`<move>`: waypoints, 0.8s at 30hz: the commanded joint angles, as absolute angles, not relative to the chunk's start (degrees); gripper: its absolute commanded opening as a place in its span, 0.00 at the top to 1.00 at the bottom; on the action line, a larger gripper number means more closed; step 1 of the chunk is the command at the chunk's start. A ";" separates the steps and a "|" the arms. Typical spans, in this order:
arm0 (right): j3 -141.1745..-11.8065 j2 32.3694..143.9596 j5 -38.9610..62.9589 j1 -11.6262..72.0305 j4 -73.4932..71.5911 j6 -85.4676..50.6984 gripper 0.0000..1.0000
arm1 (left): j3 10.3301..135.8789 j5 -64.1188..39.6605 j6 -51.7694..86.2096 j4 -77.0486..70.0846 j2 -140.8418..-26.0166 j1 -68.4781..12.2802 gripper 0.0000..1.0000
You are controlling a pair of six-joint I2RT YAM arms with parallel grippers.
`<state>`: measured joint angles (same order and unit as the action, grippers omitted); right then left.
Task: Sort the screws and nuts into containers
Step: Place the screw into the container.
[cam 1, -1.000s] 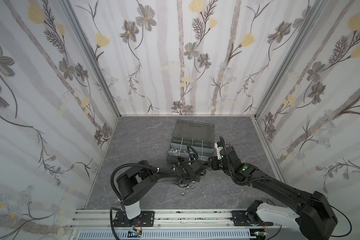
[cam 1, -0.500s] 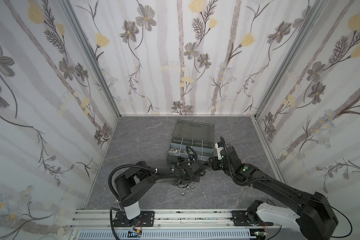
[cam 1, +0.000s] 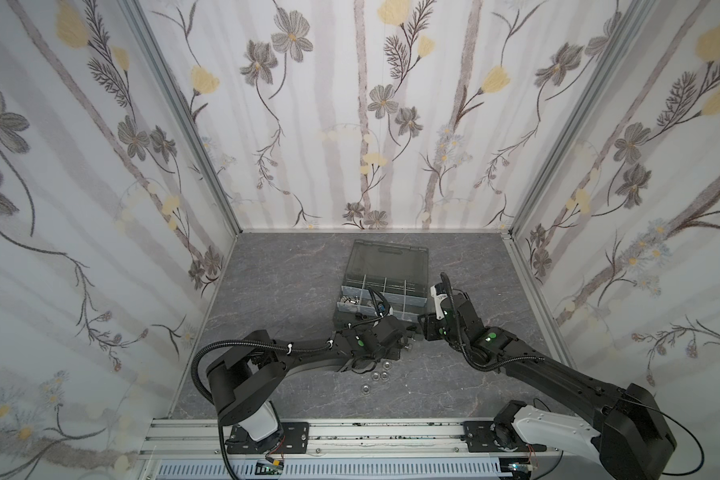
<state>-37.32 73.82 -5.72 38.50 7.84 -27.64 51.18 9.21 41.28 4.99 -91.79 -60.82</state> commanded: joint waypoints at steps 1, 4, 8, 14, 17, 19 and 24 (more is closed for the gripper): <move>-37.27 73.89 -5.19 38.52 5.95 -28.12 0.63 | 52.57 9.90 39.36 4.48 -89.85 -60.69 0.86; -37.22 73.58 -5.27 38.42 6.06 -28.12 0.63 | 53.21 10.87 39.11 4.48 -87.92 -59.69 0.86; -37.01 73.31 -5.28 38.42 6.05 -28.10 0.63 | 53.74 11.16 38.27 4.53 -85.56 -57.06 0.86; -36.92 73.13 -5.19 38.43 6.14 -28.11 0.63 | 55.99 10.07 35.42 4.48 -85.48 -51.44 0.86; -36.92 72.95 -5.27 38.36 6.23 -28.12 0.63 | 57.97 9.08 34.03 4.48 -87.55 -48.54 0.86; -36.92 72.95 -5.19 38.35 6.24 -28.12 0.63 | 59.61 8.45 33.11 4.48 -89.69 -46.78 0.86; -37.00 72.75 -5.19 38.34 6.48 -28.11 0.63 | 62.96 7.46 32.56 4.48 -94.99 -42.98 0.86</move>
